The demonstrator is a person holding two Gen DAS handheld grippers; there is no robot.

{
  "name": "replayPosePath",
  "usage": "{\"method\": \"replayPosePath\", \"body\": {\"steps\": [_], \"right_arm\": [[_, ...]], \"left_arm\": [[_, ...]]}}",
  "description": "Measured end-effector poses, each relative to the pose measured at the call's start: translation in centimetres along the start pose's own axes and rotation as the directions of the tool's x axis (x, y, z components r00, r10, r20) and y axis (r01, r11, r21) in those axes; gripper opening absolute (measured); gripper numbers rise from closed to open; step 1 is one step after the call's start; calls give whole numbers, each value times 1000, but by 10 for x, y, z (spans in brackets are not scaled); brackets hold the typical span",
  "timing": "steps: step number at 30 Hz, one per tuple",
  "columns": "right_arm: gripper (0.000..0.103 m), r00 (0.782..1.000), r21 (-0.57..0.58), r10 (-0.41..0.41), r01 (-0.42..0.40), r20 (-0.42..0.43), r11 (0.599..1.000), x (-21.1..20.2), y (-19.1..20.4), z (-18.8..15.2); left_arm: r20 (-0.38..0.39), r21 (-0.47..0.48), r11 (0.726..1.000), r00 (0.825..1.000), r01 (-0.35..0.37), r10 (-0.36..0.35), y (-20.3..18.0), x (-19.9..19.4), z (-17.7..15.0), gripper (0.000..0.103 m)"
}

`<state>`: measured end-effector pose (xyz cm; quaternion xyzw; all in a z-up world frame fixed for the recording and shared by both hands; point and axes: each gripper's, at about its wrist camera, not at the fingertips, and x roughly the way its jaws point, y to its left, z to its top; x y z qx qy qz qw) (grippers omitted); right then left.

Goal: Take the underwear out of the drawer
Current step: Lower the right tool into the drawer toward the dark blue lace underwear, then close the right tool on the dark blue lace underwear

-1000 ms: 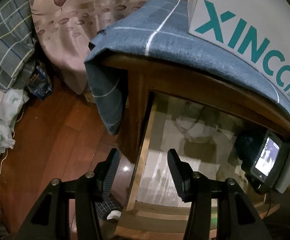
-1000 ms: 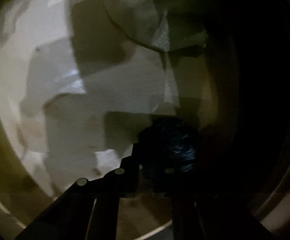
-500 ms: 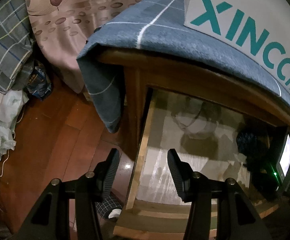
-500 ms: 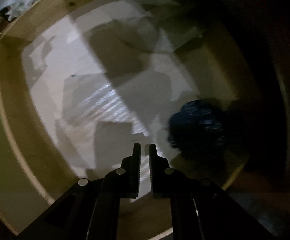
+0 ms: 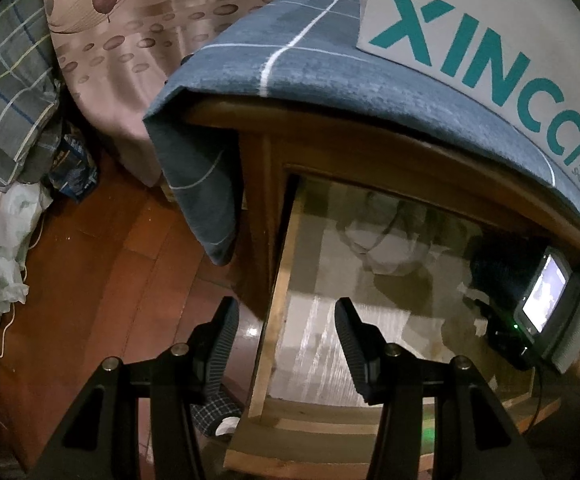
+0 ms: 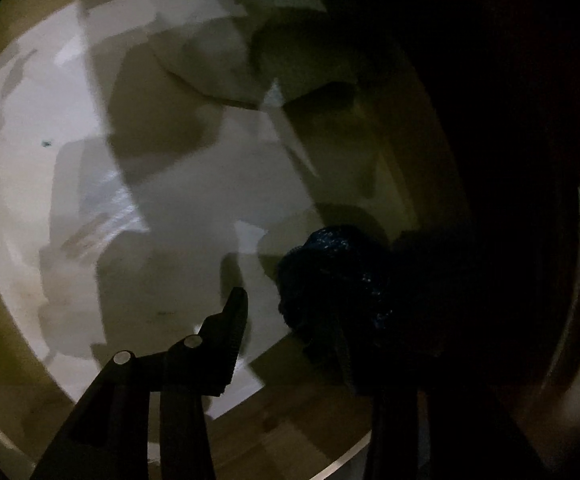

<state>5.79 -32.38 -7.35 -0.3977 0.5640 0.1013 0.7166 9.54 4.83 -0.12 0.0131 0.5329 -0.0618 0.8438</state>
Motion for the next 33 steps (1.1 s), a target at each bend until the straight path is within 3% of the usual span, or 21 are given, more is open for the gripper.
{"method": "replayPosePath", "body": {"steps": [2,6,10,17,23,28,30,33], "right_arm": [[38,1000,-11,-20,20,10,1000,0,2,2],[9,998,-10,-64,64,16,998,-3,7,-6],[5,998,37,-48,47,31,998,-16,6,-12],[5,986,124,158,-163,48,979,-52,-4,-8],[5,925,184,374,-380,70,906,-79,0,-1],[17,922,144,381,-388,73,910,-98,9,-5],[39,926,136,369,-377,75,916,-102,7,-7],[52,944,117,320,-328,80,937,-112,18,-11]], "left_arm": [[-2,0,1000,1000,-5,5,0,1,0,51],[-9,3,1000,1000,-7,7,-1,3,0,51],[-6,16,1000,1000,-15,15,-3,3,0,51],[-4,18,1000,1000,-14,14,-2,3,0,51],[-7,18,1000,1000,-10,10,-1,2,0,51],[-12,10,1000,1000,-7,7,0,3,1,51],[-16,13,1000,1000,-10,10,-1,3,1,51],[-20,17,1000,1000,-12,12,-1,4,1,51]]}}
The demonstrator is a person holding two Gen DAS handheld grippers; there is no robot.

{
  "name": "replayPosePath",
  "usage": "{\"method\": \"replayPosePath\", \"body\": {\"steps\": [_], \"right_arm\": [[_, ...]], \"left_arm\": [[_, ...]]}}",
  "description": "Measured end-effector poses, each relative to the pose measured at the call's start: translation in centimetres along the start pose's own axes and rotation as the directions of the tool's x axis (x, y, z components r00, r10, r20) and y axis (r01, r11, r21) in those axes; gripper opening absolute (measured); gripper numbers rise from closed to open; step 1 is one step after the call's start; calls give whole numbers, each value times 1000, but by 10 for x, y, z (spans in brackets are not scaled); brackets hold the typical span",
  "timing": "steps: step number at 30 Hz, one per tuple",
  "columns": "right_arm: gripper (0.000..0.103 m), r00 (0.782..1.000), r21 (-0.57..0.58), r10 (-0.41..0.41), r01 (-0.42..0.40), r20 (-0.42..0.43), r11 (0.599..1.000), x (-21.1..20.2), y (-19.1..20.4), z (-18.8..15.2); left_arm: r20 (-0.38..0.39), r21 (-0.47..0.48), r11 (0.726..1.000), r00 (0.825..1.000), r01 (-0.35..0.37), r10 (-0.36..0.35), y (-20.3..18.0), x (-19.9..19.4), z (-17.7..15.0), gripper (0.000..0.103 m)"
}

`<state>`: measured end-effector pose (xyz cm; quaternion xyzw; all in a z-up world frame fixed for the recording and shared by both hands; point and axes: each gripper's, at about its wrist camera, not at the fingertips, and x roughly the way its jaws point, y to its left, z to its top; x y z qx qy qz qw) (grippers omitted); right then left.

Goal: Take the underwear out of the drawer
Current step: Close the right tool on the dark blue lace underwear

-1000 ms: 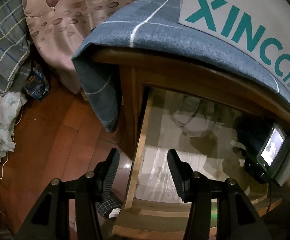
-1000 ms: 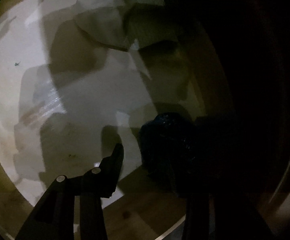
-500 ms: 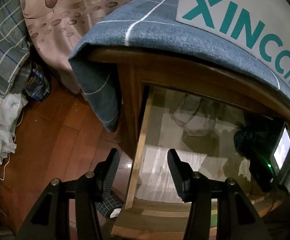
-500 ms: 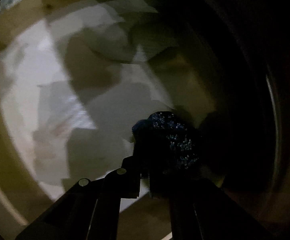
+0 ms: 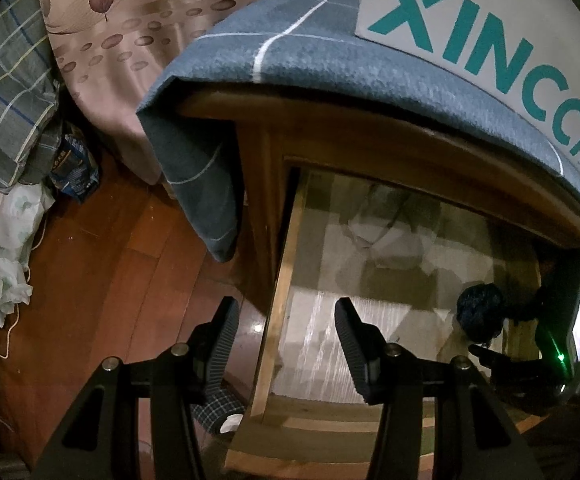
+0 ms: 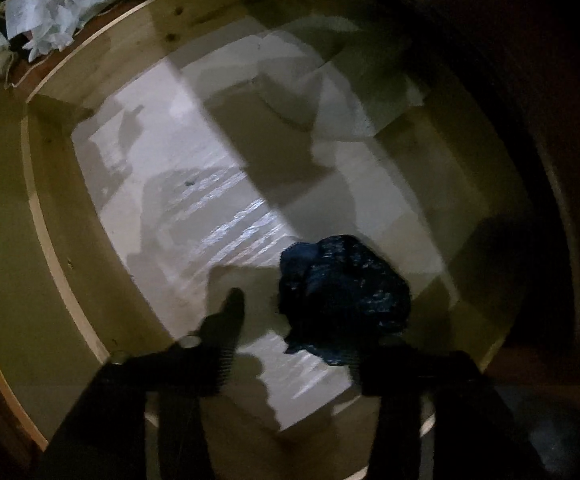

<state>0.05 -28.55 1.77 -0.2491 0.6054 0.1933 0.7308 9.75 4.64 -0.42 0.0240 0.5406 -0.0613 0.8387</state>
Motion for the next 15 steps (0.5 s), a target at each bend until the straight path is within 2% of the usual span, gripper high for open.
{"method": "replayPosePath", "body": {"steps": [4,6,9,15], "right_arm": [[55,999,-23,-41,41,1,999,7,5,-5],[71,999,-18,-46,46,-9,999,10,4,-4],[71,999,-20,-44,44,-19,999,33,5,-7],[71,998,-34,-46,45,-53,998,47,-10,-6]], "left_arm": [[-1,5,1000,1000,-3,3,-1,1,0,51],[-3,9,1000,1000,1,-1,-2,1,-1,51],[-6,16,1000,1000,-1,1,-3,2,-1,51],[-21,22,1000,1000,-5,6,-4,6,-2,51]]}}
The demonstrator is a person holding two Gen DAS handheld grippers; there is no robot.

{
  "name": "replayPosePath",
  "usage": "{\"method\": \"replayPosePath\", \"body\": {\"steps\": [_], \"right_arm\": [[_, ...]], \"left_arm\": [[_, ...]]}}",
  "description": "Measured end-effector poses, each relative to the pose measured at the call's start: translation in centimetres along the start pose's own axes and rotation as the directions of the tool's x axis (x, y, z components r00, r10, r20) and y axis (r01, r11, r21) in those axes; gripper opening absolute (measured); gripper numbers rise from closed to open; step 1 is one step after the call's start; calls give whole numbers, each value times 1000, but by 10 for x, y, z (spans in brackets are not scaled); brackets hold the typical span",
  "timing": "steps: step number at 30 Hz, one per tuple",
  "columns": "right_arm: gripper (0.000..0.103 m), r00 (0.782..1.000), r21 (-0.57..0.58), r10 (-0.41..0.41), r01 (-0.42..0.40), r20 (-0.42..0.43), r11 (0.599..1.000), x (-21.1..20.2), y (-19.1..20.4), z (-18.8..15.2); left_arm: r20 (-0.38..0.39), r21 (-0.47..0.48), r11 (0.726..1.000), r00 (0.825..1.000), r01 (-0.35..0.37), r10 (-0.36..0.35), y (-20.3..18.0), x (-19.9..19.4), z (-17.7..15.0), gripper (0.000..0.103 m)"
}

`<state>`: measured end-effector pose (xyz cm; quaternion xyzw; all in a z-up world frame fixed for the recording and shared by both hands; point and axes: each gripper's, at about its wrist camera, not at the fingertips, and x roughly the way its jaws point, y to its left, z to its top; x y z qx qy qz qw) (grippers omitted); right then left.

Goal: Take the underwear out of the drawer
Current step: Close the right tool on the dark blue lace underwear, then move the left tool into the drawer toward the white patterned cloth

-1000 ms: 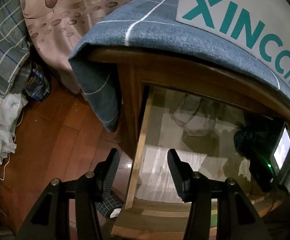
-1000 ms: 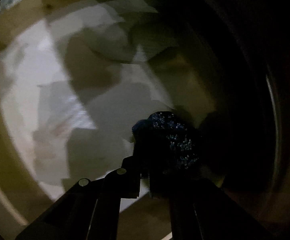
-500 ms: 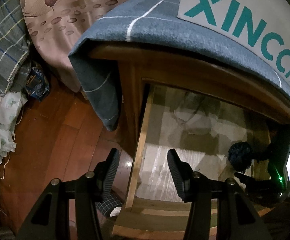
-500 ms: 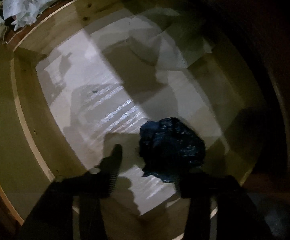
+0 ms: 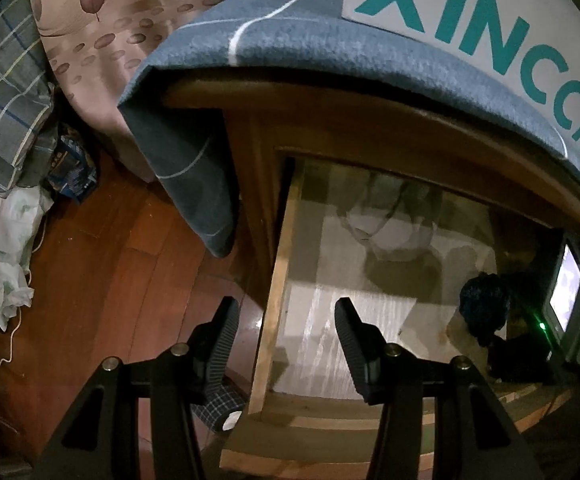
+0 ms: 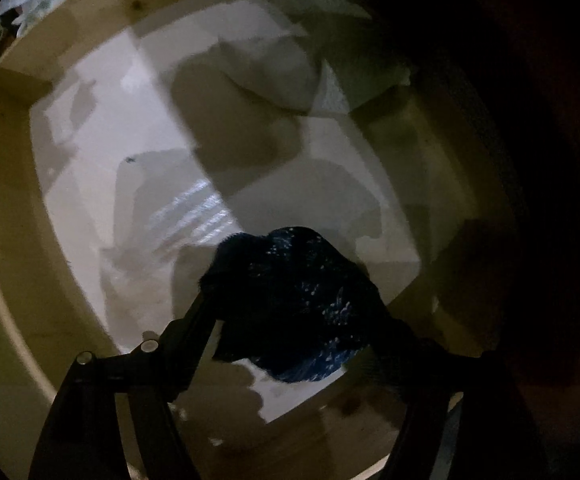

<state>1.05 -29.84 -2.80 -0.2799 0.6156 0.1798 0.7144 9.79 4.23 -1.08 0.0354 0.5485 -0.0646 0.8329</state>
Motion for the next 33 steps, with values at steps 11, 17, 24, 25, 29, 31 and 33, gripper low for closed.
{"method": "replayPosePath", "body": {"steps": [11,17,24,25,29,31,33], "right_arm": [[64,996,55,90,-88,-27,995,5,-14,-6],[33,993,60,72,-67,-94,996,31,-25,-8],[27,989,132,49,-31,-142,991,3,-26,-12],[27,989,150,52,-31,-140,988,-1,-26,-16],[27,991,265,74,-43,-110,963,-28,-24,-24],[27,990,330,112,-78,-84,941,-40,-20,-29],[27,991,401,119,-87,-55,912,-51,-16,-35]], "left_arm": [[-22,21,1000,1000,-17,18,-5,8,-1,51],[-31,29,999,999,-25,26,-7,12,-3,51],[-43,91,995,998,-34,38,-20,17,-6,51],[-46,98,995,998,-34,38,-21,19,-6,51],[-59,129,991,997,-43,51,-28,25,-7,51],[-54,154,986,996,-60,69,-33,26,-9,51],[-54,174,983,996,-63,73,-36,28,-10,51]]}}
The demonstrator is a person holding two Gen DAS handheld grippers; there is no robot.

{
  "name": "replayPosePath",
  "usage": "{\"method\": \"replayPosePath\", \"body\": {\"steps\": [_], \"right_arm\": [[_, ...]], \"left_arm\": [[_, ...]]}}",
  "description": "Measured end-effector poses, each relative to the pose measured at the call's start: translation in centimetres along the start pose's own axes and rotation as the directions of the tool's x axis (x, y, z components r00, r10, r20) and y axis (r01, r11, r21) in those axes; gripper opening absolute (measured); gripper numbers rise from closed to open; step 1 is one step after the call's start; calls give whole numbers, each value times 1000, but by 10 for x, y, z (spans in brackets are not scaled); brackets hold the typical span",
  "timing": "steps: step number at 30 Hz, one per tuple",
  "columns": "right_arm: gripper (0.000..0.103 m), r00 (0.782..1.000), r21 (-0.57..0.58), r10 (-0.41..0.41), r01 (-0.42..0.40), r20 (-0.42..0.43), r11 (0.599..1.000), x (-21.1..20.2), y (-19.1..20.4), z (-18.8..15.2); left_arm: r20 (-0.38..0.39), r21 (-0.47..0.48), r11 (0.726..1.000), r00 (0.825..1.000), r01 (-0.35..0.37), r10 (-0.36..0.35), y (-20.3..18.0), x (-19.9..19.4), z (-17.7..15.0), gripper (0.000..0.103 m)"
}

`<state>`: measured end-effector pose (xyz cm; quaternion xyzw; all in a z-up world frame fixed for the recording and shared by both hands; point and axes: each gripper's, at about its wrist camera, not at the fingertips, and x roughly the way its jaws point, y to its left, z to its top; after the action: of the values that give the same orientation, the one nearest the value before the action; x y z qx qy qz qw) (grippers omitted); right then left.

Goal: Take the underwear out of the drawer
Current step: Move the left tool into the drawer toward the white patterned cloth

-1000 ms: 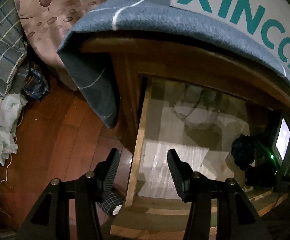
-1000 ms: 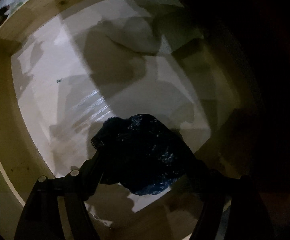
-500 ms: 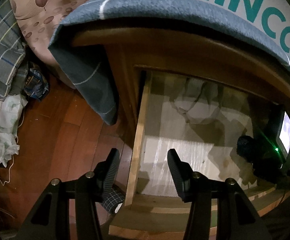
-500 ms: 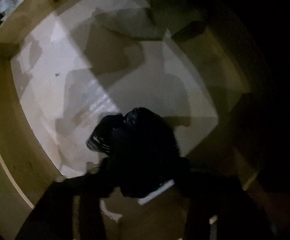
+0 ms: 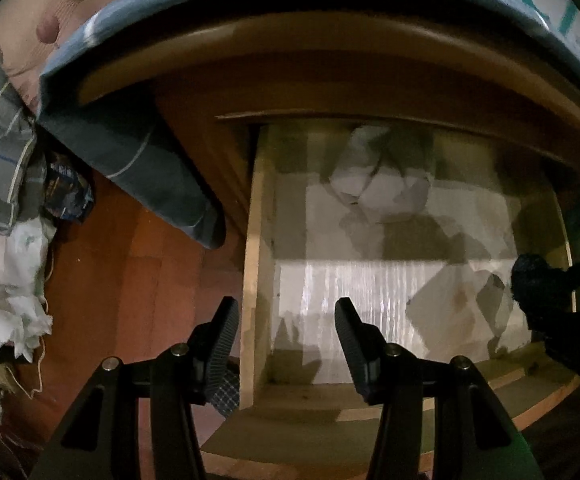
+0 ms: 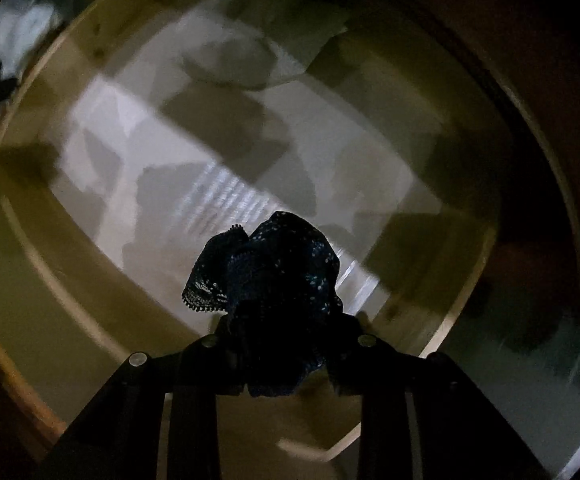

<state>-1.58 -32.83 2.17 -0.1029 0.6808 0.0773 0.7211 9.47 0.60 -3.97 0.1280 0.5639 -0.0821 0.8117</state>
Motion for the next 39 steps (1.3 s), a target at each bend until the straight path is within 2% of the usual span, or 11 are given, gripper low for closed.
{"method": "replayPosePath", "body": {"steps": [5,9,11,14,17,22,24,30,36,37,39], "right_arm": [[27,996,178,51,-63,71,982,2,6,-18],[27,992,263,27,-59,123,963,20,5,-41],[27,988,312,77,-116,136,943,24,-10,-47],[27,984,351,75,-129,162,927,37,-3,-49],[27,975,399,107,-178,195,899,45,-8,-54],[27,961,432,139,-233,238,871,55,-15,-56],[27,958,435,145,-243,246,867,53,-17,-55],[27,953,450,160,-264,256,853,50,-19,-58],[27,951,477,168,-277,259,834,54,-21,-61],[27,951,479,170,-279,258,833,55,-22,-61],[28,952,480,175,-280,252,831,57,-21,-61]], "left_arm": [[-10,12,1000,1000,-6,6,-3,4,0,51],[30,84,994,997,-70,68,-14,2,-4,51],[40,120,988,995,-96,92,-19,3,-6,51],[40,162,980,993,-119,114,-28,5,-7,51],[77,217,960,984,-175,162,-40,5,-8,51],[141,328,906,962,-267,232,-60,8,-12,51],[146,376,887,963,-267,228,-67,11,-13,51],[200,464,817,939,-342,280,-79,19,-9,51],[250,543,744,921,-389,299,-89,24,-2,51],[267,552,730,915,-403,302,-91,25,-2,51],[312,594,681,902,-429,297,-97,28,-4,51]]}}
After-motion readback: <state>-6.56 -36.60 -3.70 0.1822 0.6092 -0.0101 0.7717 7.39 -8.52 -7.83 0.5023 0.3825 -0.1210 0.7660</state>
